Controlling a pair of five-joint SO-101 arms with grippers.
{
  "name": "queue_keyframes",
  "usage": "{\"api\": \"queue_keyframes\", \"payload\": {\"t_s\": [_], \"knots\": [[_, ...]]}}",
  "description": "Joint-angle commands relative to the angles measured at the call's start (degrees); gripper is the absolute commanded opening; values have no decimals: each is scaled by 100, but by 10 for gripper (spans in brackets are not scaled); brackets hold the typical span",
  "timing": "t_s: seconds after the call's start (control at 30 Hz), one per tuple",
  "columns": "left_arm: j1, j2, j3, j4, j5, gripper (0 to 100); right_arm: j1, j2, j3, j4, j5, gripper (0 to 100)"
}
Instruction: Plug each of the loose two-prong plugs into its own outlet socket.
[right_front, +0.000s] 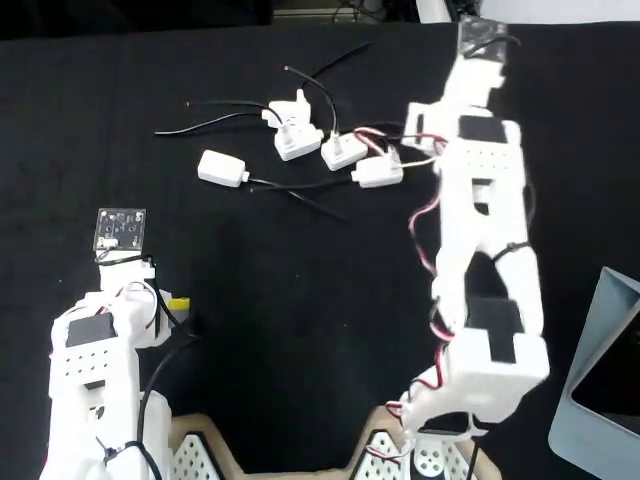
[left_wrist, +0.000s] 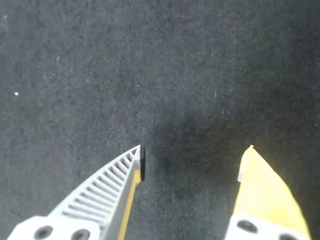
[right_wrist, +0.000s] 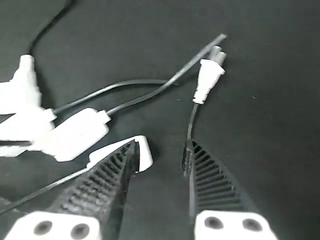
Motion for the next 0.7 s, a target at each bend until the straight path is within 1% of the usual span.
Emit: {"api": "queue_keyframes", "payload": {"t_s": [0.0,0.3,0.5,0.67], "knots": [[-57,-105,-22,-114,44,309,281,391,-541,35,-53,136],[-57,-105,-13,-114,44,309,378,2229,-1771,53,-70,135],[-57,-105,-13,-114,44,309,378,3011,-2378,62,-53,129],[-57,-105,-13,-114,44,309,413,3284,-2686,264,-26,9]]}}
